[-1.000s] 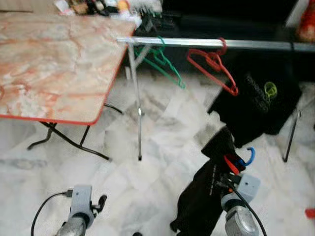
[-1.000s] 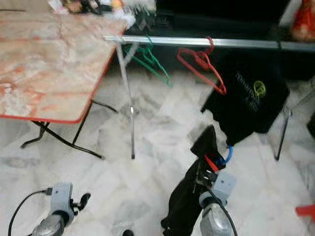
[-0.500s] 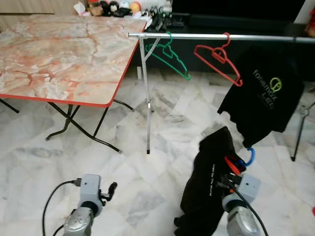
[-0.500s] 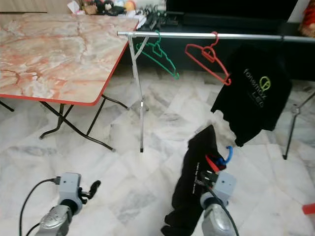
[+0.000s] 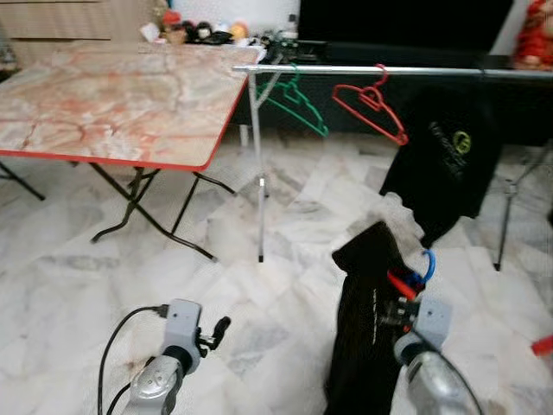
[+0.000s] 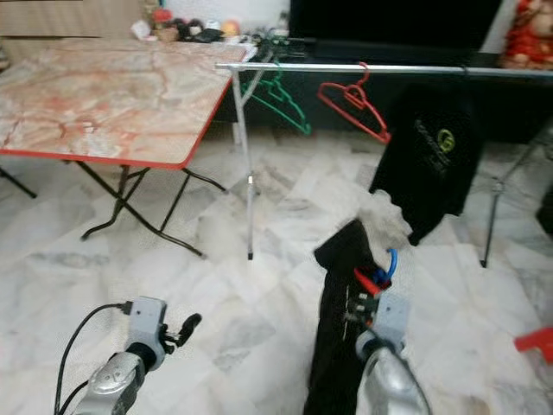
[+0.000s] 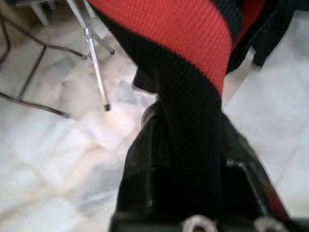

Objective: Hang hanger

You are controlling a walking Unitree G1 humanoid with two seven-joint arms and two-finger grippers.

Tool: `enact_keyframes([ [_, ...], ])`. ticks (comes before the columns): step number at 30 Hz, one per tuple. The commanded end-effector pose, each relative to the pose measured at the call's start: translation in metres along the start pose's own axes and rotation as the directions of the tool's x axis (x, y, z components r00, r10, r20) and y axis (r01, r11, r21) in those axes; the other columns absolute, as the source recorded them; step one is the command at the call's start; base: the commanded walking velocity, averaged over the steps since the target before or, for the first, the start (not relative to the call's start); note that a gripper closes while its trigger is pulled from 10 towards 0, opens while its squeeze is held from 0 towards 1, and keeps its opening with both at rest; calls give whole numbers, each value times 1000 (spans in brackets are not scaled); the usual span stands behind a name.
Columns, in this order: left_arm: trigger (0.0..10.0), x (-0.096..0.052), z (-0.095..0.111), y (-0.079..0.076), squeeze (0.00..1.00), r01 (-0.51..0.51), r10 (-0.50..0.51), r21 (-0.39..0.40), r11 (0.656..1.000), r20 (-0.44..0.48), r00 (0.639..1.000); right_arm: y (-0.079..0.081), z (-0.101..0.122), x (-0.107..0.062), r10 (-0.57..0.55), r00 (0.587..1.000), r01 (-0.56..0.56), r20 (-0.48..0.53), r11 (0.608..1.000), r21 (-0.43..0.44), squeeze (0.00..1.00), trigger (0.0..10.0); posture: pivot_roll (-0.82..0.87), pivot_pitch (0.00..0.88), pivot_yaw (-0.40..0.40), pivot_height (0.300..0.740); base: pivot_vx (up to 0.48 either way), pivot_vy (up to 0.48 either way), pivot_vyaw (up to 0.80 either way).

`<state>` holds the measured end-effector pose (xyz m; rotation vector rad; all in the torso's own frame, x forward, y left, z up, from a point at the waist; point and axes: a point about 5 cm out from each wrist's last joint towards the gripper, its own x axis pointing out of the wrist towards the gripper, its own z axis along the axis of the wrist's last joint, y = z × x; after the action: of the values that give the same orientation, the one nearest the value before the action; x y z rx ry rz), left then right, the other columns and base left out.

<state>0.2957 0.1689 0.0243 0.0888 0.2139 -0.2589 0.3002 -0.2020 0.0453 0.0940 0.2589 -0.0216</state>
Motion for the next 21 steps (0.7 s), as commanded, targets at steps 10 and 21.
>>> enact_keyframes([
  [10,10000,10,34,-15,0,296,-308,235,926,16,951,36,35,9,494,835,-548,-241,718,-429,0,10000,67,159,-41,740,0,0,0],
  [21,10000,9,39,-15,0,490,-471,452,746,-163,867,31,58,-12,652,550,-819,-522,296,-492,0,10000,50,195,-45,740,0,0,0],
])
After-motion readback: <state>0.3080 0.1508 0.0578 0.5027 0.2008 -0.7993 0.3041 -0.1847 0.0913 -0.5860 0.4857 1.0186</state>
